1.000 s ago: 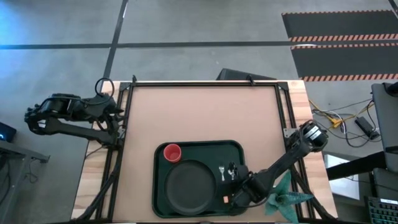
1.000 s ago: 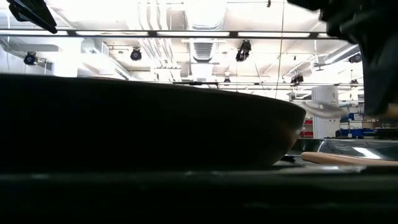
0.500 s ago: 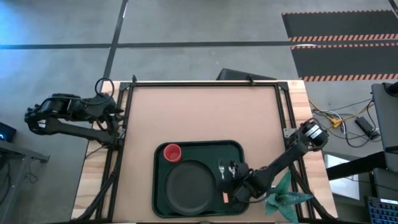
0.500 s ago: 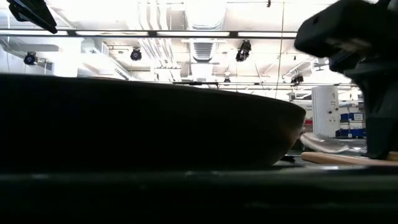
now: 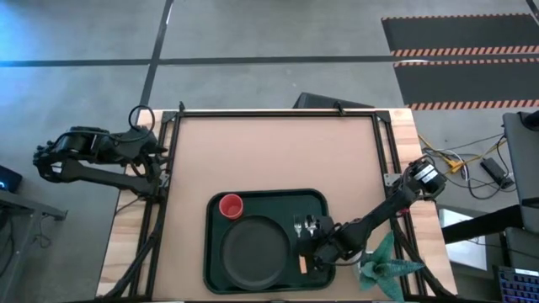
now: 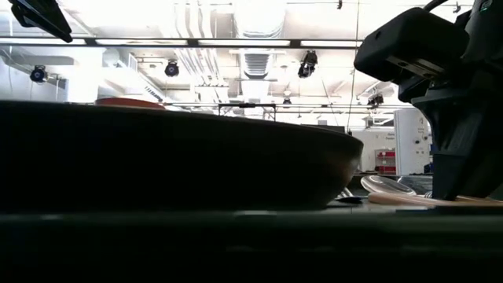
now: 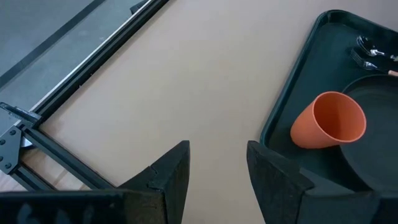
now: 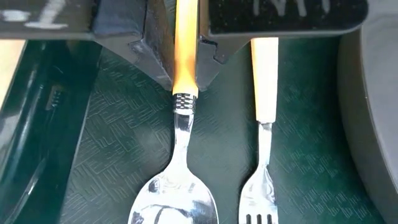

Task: Pick and place plate/cup/fork/spoon on tray
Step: Put the yellow spoon on the green table tray, then move the green table tray to the center

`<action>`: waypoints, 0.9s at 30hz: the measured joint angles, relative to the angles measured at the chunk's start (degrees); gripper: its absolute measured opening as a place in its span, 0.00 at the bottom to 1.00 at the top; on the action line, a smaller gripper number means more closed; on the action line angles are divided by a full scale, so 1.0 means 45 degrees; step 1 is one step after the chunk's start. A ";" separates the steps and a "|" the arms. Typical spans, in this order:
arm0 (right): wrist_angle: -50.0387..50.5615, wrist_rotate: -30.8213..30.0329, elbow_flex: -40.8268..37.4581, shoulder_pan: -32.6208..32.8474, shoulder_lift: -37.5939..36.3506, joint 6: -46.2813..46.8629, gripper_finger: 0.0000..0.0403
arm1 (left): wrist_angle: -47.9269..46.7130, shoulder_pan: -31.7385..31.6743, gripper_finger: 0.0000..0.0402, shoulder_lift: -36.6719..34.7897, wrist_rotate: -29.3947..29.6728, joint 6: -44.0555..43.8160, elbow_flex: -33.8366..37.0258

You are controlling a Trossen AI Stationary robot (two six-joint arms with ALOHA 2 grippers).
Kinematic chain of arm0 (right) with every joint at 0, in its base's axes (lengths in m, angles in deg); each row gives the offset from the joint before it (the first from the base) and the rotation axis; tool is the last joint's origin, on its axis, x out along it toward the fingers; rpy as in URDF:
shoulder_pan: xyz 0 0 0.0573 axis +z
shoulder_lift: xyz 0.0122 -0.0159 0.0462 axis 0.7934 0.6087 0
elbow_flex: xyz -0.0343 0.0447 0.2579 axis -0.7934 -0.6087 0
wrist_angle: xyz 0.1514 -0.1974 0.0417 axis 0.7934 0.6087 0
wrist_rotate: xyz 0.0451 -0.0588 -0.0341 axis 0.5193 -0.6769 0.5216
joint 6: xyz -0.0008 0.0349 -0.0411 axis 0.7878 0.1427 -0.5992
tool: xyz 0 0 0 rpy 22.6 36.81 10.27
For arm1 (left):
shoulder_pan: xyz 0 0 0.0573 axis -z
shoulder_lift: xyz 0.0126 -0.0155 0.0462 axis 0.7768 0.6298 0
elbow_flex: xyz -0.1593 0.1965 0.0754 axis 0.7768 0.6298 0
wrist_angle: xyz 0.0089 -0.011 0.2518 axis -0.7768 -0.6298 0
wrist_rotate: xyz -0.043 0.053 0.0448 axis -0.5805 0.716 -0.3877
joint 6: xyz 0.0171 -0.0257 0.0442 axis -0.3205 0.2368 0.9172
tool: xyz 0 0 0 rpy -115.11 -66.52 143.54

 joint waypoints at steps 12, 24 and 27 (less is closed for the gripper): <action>0.0868 -0.0056 0.0528 -0.0024 0.0005 -0.0099 0.28 | 0.0000 0.0002 0.35 0.0000 0.0000 -0.0003 0.0000; 0.3280 -0.1556 0.2831 -0.0010 -0.1012 -0.1538 0.28 | 0.1193 -0.0002 0.35 -0.0005 0.0007 -0.0003 0.1461; 0.4382 -0.3054 0.3860 -0.0010 -0.1448 -0.2183 0.27 | 0.2637 -0.0003 0.34 0.0034 -0.0430 -0.0012 0.3045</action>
